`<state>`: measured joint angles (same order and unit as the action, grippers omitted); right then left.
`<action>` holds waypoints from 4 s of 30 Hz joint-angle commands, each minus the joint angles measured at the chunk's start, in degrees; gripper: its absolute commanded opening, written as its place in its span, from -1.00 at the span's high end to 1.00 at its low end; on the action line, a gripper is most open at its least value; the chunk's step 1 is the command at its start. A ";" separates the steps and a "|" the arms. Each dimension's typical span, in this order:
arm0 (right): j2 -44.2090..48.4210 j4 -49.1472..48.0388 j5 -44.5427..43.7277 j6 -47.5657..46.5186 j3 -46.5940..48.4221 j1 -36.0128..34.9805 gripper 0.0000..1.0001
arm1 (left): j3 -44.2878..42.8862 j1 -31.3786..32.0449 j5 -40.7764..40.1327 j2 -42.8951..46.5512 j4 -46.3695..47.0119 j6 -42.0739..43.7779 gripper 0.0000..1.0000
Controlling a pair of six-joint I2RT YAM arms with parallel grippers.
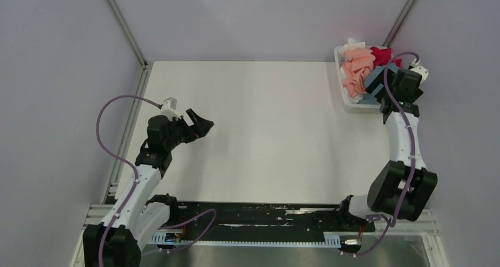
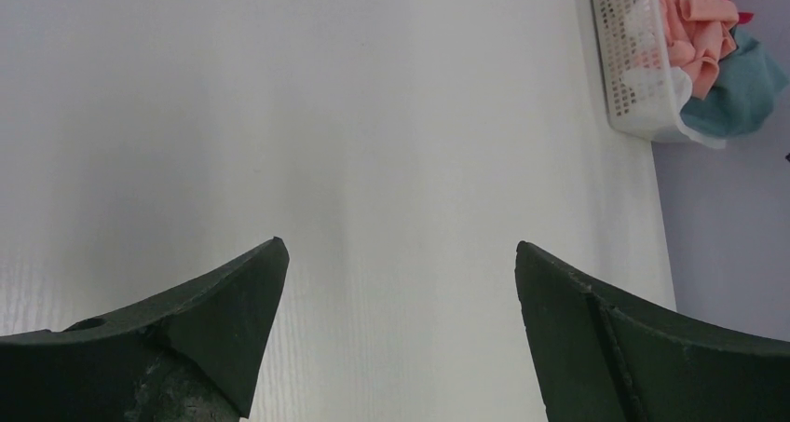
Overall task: Fold and stack the t-shirts
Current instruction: Grab crumpled tshirt from bin with the right arm, then move the tshirt to the center of the board, then flatten out the tshirt
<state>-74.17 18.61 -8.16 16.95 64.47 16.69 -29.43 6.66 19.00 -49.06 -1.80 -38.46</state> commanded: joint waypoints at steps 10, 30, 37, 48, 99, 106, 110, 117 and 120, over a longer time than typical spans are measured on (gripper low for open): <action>-29.43 -1.19 8.19 -0.36 21.92 4.58 -0.54 | -3.28 0.04 -4.70 -2.64 -0.97 2.32 -1.00; -9.34 -6.27 0.26 -1.70 35.82 5.83 1.00 | -3.06 0.11 -3.77 0.61 -2.93 1.31 -1.00; -5.13 -6.65 30.57 5.13 42.67 3.49 1.00 | -2.47 0.08 -3.95 4.82 -4.62 0.49 -1.00; -0.90 -10.22 40.10 -0.26 39.22 -32.82 1.00 | 0.70 0.06 -7.58 13.81 -13.49 -1.92 -1.00; 21.25 8.17 -4.26 11.44 -23.81 -23.58 -1.00 | -10.98 4.84 -11.92 -34.32 -11.34 -10.08 -0.78; 22.93 6.67 4.61 9.65 -24.91 -23.68 -1.00 | -14.65 6.34 -9.50 -42.91 -8.78 -9.67 0.21; 23.98 5.92 13.96 5.27 -24.81 -26.68 -1.00 | -16.16 6.59 -11.38 -44.32 -8.56 -8.52 1.00; 20.48 2.66 6.38 0.45 -23.09 -55.10 -1.00 | -12.34 6.60 -15.52 -37.36 -7.33 -8.03 1.00; 13.50 2.55 1.70 4.23 -21.65 -61.63 -0.99 | -10.54 6.62 -17.82 -33.68 -9.71 -8.73 1.00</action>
<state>-54.17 23.86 -0.45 19.84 40.18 -38.74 -41.78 13.13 6.37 -88.14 -9.63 -47.66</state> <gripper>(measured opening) 0.998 0.008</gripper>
